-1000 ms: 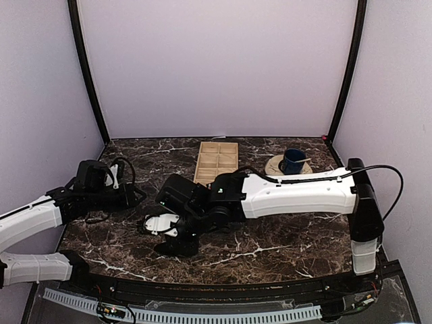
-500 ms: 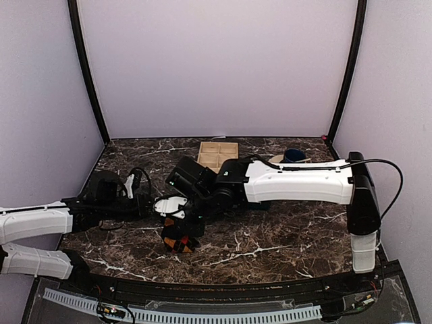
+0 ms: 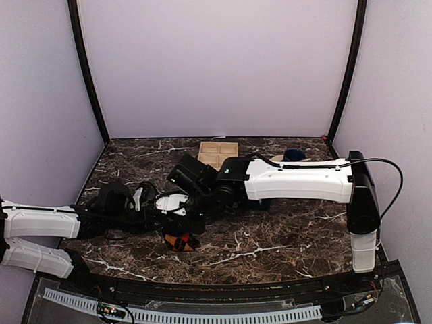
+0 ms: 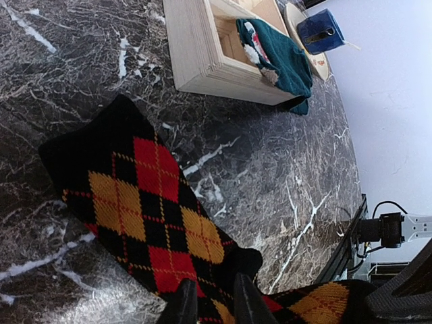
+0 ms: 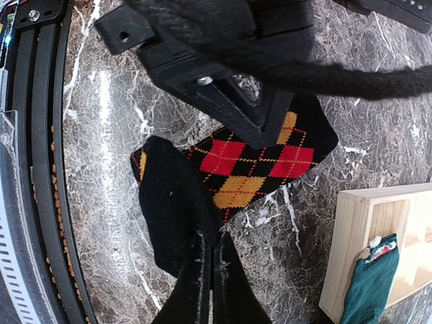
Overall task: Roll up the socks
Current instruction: Fold the sock at the center of the board.
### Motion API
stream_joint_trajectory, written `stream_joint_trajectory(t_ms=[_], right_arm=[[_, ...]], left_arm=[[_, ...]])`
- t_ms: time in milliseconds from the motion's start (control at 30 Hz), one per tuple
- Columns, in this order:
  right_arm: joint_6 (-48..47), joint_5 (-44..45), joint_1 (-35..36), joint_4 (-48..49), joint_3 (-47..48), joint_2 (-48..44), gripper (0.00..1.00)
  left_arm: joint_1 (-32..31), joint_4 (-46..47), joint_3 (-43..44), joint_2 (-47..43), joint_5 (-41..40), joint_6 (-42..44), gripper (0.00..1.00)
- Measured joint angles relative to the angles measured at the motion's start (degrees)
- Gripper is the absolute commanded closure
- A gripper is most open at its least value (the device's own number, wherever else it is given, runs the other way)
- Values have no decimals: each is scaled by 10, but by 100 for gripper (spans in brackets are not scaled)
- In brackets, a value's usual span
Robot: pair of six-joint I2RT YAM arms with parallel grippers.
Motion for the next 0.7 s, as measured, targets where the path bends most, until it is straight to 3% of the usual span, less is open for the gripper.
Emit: stream_joint_trajectory(t_ms=[700], right_arm=[[-18, 3, -5, 1, 16, 0, 100]], left_arm=[[-68, 4, -15, 46, -15, -72, 85]])
